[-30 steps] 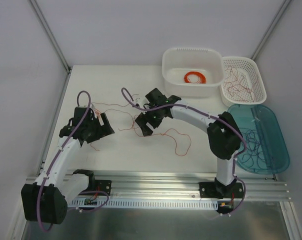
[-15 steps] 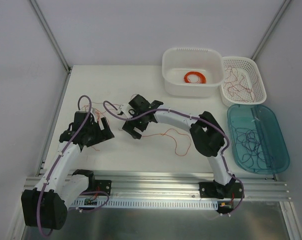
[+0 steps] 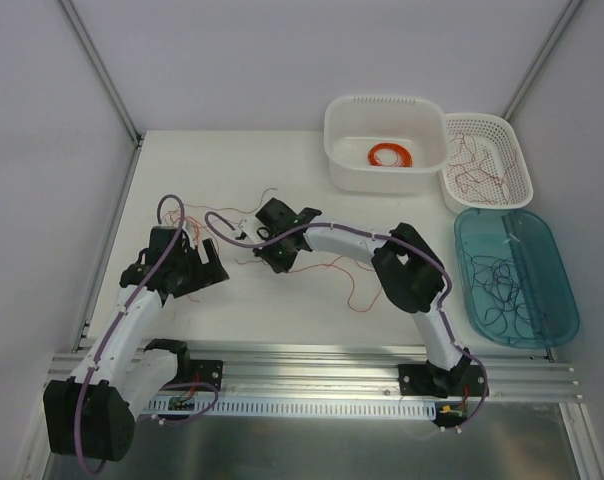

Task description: Untangle the cables

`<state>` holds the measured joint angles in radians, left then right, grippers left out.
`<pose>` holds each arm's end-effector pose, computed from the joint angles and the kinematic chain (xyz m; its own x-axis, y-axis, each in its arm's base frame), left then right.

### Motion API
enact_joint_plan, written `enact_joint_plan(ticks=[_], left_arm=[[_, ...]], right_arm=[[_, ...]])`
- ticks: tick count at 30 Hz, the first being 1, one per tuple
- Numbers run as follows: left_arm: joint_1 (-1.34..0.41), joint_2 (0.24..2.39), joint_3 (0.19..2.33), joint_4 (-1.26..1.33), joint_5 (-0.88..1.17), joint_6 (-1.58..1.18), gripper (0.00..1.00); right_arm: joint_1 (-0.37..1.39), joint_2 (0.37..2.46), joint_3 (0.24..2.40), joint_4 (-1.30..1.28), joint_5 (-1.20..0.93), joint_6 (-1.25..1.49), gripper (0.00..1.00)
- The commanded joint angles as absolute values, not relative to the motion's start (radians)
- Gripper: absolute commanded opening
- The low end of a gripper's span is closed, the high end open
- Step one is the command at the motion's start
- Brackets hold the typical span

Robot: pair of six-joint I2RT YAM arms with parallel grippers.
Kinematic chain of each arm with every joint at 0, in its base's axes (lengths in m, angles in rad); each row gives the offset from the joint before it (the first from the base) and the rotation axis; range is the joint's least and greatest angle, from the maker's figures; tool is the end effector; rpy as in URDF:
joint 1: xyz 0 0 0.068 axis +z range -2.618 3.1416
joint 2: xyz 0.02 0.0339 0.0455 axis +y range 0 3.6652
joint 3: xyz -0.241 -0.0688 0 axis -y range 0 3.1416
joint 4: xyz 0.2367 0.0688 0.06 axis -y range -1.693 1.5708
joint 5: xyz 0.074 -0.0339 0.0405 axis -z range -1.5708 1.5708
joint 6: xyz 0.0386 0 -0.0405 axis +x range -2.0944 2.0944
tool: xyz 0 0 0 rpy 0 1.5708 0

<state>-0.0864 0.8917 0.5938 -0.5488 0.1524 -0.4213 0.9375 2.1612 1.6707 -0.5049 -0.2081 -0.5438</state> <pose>0.1856 -0.0220 0.2049 -0.7569 -0.3402 -0.5580 -0.1359 0.9171 -0.3747 0.2611 0.3691 0.1614 0.0176 -0.8314 -0.5553 -0.9887 0.0681 -0.1332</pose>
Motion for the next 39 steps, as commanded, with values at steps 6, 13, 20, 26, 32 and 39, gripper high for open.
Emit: enact_joint_plan(ticks=[6, 13, 20, 26, 32, 39], left_arm=[[-0.094, 0.891, 0.589, -0.525, 0.137, -0.388, 0.86], [-0.094, 0.894, 0.586, -0.502, 0.149, -0.385, 0.86], [-0.094, 0.919, 0.604, -0.477, 0.152, -0.377, 0.86], [-0.094, 0.942, 0.614, -0.465, 0.146, -0.373, 0.86], [-0.094, 0.950, 0.637, -0.440, 0.186, -0.371, 0.85], [-0.107, 0.957, 0.672, -0.281, 0.379, -0.307, 0.86]], right_arm=[[0.862, 1.843, 1.568, -0.632, -0.195, -0.558, 0.01], [0.785, 1.637, 1.672, -0.863, -0.172, -0.658, 0.01], [0.715, 1.439, 1.782, -0.934, -0.193, -0.663, 0.01], [0.606, 1.335, 1.844, -0.942, -0.311, -0.640, 0.01], [0.537, 1.273, 1.855, -0.960, -0.560, -0.604, 0.01], [0.529, 1.278, 1.807, -0.931, -0.744, -0.543, 0.01]])
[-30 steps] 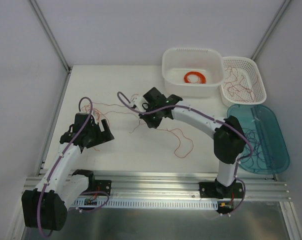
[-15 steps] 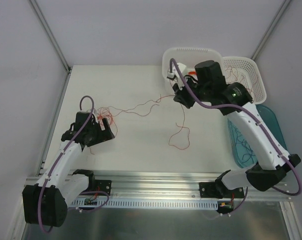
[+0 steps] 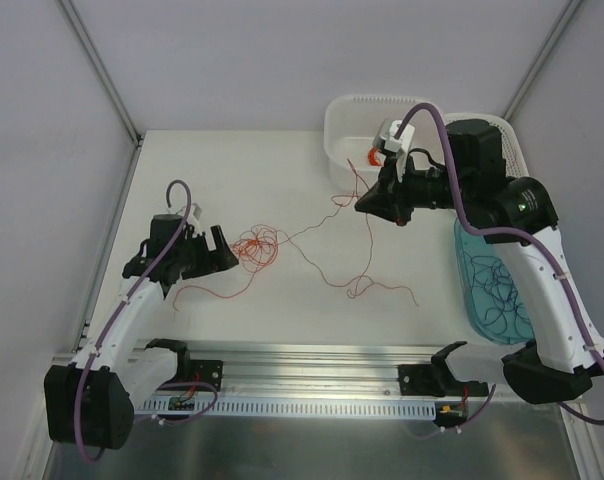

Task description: Untangle the cables

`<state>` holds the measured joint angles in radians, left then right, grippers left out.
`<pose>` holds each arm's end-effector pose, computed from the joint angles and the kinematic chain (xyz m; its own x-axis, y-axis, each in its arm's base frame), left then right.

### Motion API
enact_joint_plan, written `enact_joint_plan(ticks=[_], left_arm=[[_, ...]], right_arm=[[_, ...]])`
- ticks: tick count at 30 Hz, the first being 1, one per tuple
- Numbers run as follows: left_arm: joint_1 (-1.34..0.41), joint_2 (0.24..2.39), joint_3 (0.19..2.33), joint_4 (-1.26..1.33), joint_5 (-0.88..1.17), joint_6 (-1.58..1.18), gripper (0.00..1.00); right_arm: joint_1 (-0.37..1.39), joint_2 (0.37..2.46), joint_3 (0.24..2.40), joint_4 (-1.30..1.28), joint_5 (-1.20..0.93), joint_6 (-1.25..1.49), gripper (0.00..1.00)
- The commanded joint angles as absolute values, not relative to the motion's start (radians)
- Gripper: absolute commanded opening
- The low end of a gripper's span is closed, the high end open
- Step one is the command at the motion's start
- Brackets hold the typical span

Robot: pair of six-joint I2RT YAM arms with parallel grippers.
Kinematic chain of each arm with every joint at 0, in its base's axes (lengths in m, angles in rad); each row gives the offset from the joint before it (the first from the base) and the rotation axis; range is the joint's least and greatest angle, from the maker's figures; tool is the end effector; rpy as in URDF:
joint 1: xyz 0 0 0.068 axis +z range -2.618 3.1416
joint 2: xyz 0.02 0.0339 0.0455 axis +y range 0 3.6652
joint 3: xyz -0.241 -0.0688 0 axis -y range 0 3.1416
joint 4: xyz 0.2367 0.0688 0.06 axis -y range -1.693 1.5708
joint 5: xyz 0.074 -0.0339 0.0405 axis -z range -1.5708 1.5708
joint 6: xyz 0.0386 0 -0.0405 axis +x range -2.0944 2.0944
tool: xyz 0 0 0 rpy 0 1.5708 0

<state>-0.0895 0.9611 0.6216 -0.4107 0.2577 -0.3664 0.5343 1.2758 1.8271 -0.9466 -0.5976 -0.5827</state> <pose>0.2049 -0.0283 0.2129 -0.7315 -0.2822 -0.6207 0.0108 0.9055 -0.4243 0.1765 0.1296 0.4784 0.2009 -0.4097 -0.8898 -0.9070 0.2654 -0.3269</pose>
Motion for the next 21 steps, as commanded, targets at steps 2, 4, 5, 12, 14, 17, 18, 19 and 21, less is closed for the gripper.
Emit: enact_joint_plan(ticks=[2, 4, 5, 12, 14, 17, 18, 19, 21], left_arm=[[-0.142, 0.953, 0.675, -0.179, 0.411, -0.270, 0.87], [-0.172, 0.956, 0.676, -0.103, 0.434, -0.250, 0.88], [-0.187, 0.959, 0.675, -0.066, 0.437, -0.242, 0.89], [-0.403, 1.081, 0.696, 0.239, 0.361, -0.138, 0.90], [-0.477, 1.116, 0.704, 0.340, 0.333, -0.076, 0.91], [-0.567, 1.166, 0.721, 0.457, 0.278, -0.009, 0.91], [-0.601, 1.178, 0.735, 0.487, 0.253, 0.018, 0.91], [-0.601, 1.192, 0.744, 0.511, 0.242, 0.032, 0.91], [-0.649, 1.239, 0.764, 0.566, 0.216, 0.069, 0.92]], right_arm=[[0.528, 1.270, 1.783, -0.898, -0.746, -0.523, 0.01], [0.529, 1.259, 1.756, -0.885, -0.747, -0.515, 0.01], [0.529, 1.259, 1.752, -0.878, -0.749, -0.511, 0.01], [0.528, 1.238, 1.701, -0.804, -0.779, -0.448, 0.01], [0.529, 1.229, 1.687, -0.782, -0.788, -0.428, 0.01], [0.529, 1.220, 1.675, -0.764, -0.798, -0.404, 0.01], [0.529, 1.216, 1.671, -0.758, -0.799, -0.396, 0.01], [0.529, 1.212, 1.667, -0.752, -0.799, -0.396, 0.01], [0.529, 1.200, 1.652, -0.733, -0.795, -0.379, 0.01]])
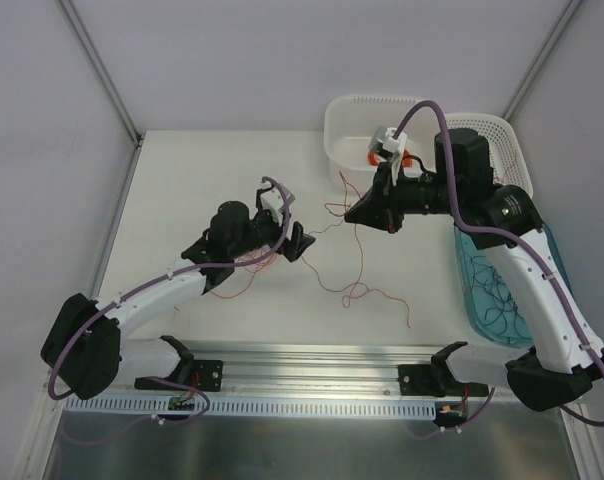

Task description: Untangle the cables

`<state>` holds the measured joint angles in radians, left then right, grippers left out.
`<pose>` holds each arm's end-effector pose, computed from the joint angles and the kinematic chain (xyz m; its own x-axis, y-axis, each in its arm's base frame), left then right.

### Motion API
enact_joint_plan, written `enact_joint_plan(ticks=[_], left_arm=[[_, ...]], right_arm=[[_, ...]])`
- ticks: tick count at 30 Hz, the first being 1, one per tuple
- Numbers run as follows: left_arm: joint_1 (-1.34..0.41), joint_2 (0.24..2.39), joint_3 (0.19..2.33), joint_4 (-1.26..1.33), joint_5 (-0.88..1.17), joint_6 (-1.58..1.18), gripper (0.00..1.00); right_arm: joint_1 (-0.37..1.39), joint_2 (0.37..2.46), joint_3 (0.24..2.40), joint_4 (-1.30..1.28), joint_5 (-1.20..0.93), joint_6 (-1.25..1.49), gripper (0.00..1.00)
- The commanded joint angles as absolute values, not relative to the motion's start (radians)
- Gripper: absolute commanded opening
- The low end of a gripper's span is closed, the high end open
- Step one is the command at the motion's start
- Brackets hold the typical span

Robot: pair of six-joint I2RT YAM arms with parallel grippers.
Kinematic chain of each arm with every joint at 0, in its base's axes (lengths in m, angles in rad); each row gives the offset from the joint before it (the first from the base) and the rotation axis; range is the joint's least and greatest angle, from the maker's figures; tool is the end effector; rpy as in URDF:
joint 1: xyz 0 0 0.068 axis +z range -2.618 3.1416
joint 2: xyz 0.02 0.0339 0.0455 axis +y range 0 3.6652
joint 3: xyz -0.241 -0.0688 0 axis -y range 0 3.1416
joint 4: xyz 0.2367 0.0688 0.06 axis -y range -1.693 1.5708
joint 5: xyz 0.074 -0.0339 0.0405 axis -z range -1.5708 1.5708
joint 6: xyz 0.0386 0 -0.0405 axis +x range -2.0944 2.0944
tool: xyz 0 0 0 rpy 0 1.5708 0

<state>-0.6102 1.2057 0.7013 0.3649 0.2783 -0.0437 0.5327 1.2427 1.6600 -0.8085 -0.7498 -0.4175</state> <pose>0.2236 -0.1693 0.2613 -0.1477 0.0520 -0.9877 0.7682 0.6350 -0.0814 0.1839 0.1389 0.4534 0.0705 -0.3029 -0.9504 -0.9690 0.2053 -0.1373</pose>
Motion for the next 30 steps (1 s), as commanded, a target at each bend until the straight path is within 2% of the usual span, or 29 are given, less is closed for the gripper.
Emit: enact_joint_plan(ticks=[1, 5, 9, 13, 16, 17, 19, 20, 21, 30], left_arm=[[-0.681, 1.255, 0.782, 0.581, 0.197, 0.104, 0.94], [-0.742, 1.340, 0.804, 0.705, 0.169, 0.192, 0.94], [-0.762, 1.394, 0.844, 0.742, 0.228, 0.201, 0.92], [-0.778, 1.452, 0.873, 0.758, 0.261, 0.183, 0.84], [-0.778, 1.483, 0.884, 0.773, 0.284, 0.149, 0.62], [-0.778, 1.489, 0.885, 0.773, 0.291, 0.140, 0.36], [-0.778, 1.503, 0.885, 0.773, 0.290, 0.114, 0.12], [-0.778, 1.508, 0.881, 0.773, 0.285, 0.106, 0.03], [-0.776, 1.509, 0.871, 0.773, 0.275, 0.095, 0.00], [-0.666, 1.545, 0.838, 0.638, 0.259, -0.134, 0.00]], right_arm=[[0.528, 1.197, 1.648, -0.729, -0.798, -0.370, 0.01], [0.529, 1.183, 1.638, -0.727, -0.804, -0.365, 0.01], [0.529, 1.172, 1.631, -0.732, -0.793, -0.371, 0.01], [0.529, 1.167, 1.629, -0.729, -0.802, -0.368, 0.01], [0.528, 1.164, 1.629, -0.726, -0.802, -0.365, 0.01], [0.528, 1.163, 1.629, -0.727, -0.802, -0.367, 0.01], [0.529, 1.161, 1.631, -0.735, -0.795, -0.377, 0.01], [0.528, 1.160, 1.634, -0.739, -0.790, -0.382, 0.01], [0.526, 1.158, 1.635, -0.745, -0.784, -0.393, 0.01], [0.505, 1.135, 1.655, -0.770, -0.755, -0.419, 0.01]])
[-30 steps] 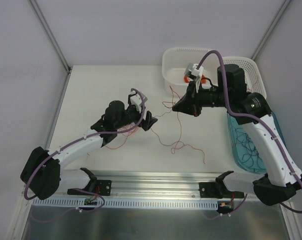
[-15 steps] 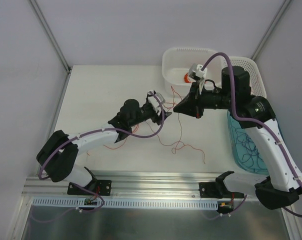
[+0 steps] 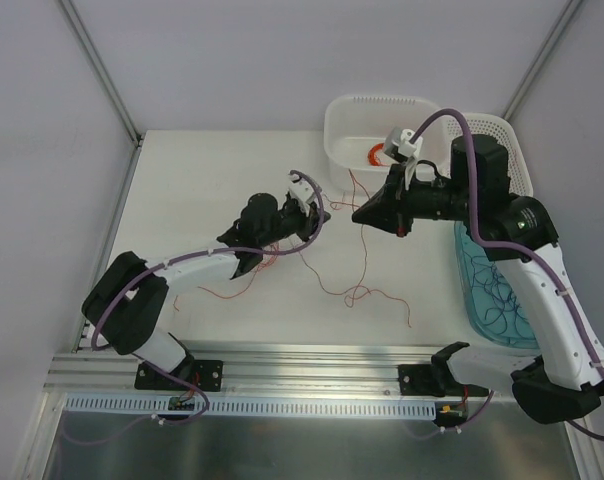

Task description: Untangle the cables

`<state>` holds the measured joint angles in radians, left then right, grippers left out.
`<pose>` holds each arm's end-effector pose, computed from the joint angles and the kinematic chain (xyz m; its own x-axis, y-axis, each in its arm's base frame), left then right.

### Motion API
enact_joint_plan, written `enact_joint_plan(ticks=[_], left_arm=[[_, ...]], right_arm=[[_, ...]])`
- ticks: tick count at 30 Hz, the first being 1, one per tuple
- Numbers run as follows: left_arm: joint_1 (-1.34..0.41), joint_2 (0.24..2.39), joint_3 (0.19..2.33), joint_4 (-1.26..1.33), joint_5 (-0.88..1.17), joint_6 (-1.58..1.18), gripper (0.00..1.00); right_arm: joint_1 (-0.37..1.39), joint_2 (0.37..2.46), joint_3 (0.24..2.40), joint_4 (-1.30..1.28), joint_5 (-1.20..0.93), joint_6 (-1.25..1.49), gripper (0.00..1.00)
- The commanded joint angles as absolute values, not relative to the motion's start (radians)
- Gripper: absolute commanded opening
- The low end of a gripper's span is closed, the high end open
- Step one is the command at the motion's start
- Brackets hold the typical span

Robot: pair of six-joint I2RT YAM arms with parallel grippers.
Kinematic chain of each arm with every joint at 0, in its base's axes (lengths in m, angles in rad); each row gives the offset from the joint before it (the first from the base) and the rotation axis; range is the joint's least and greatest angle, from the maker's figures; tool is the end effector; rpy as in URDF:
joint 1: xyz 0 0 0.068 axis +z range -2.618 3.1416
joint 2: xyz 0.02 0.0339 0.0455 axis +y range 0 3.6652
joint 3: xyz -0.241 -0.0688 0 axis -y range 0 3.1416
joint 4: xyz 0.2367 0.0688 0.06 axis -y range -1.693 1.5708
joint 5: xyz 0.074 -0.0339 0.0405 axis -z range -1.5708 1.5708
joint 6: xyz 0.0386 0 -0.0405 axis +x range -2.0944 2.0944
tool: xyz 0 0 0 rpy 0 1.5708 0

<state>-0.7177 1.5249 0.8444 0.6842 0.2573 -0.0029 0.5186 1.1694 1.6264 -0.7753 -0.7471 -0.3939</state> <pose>0.2512 -0.2323 0.2524 0.0004 -0.0041 -1.0000 0.8277 0.5612 -0.0020 0.1685 0.1264 0.4616 0.1037 -0.2650 -0.9586 -0.9577 0.2335 -0.1681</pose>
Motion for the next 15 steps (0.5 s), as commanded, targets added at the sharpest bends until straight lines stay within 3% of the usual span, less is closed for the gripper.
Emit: enact_joint_plan(ticks=[1, 9, 15], left_arm=[[-0.646, 1.560, 0.842, 0.611, 0.250, -0.164, 0.00], [-0.479, 1.609, 0.928, 0.159, 0.146, -0.321, 0.00], [-0.459, 1.546, 0.942, 0.014, 0.097, -0.308, 0.00]], right_arm=[[0.502, 1.134, 1.660, -0.770, -0.755, -0.420, 0.01], [0.450, 1.132, 1.700, -0.796, -0.718, -0.439, 0.01], [0.399, 1.180, 1.792, -0.802, -0.683, -0.443, 0.01]])
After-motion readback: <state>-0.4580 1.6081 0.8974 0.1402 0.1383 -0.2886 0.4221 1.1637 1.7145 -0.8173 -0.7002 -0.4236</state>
